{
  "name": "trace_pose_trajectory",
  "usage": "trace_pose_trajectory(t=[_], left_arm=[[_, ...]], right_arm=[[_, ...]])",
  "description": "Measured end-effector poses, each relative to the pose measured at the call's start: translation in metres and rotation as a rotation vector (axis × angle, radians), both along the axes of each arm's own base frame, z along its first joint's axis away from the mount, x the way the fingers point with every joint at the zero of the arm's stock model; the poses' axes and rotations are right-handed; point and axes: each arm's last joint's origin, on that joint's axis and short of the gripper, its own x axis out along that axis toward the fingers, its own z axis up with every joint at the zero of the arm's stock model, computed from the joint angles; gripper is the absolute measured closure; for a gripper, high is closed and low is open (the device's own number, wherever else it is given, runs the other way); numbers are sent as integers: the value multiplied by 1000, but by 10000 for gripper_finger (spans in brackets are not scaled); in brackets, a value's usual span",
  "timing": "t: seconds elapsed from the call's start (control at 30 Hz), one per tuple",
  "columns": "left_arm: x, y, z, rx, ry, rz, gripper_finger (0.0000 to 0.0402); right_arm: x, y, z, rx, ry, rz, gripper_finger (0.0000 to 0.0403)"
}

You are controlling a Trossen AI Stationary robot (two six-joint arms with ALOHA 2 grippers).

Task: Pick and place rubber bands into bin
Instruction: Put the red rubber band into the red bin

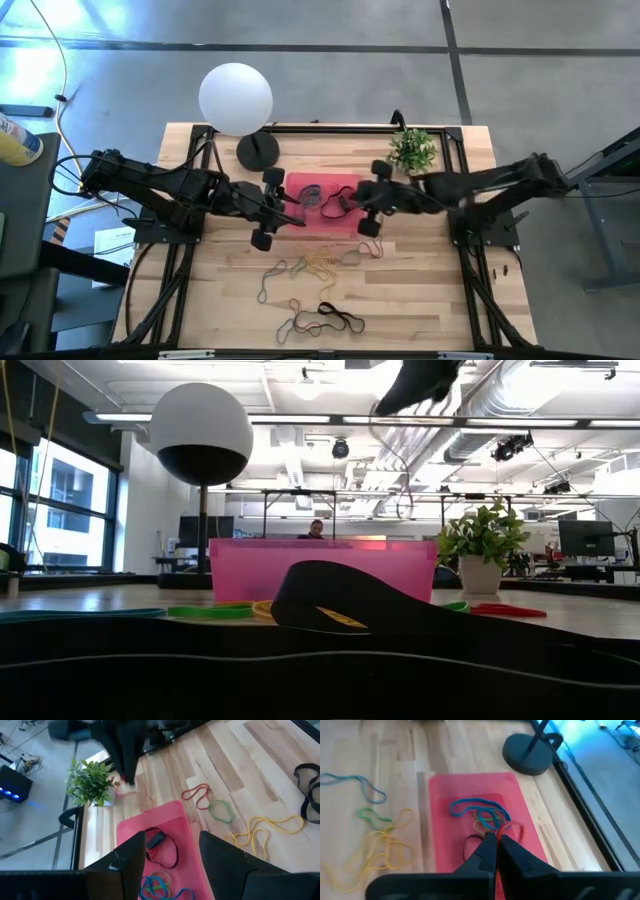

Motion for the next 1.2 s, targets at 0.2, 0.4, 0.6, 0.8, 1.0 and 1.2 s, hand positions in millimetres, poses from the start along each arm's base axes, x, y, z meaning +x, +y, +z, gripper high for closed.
trace_pose_trajectory(t=[0.2,0.4,0.6,0.8,1.0,1.2], left_arm=[[0,0,1,-1,-7,0,229],[0,-1,0,-13,6,-12,229],[-3,0,-4,-24,47,-4,229],[-5,0,-6,-22,75,-2,229],[-5,1,-6,-3,74,9,229],[-5,1,-6,15,76,8,229]], right_arm=[[23,-35,-30,11,106,-28,403],[35,-61,-47,94,139,4,403],[39,-83,-53,144,122,46,403],[34,-105,-59,197,102,53,403],[28,-112,-75,234,103,42,403],[21,-114,-95,251,110,29,403]])
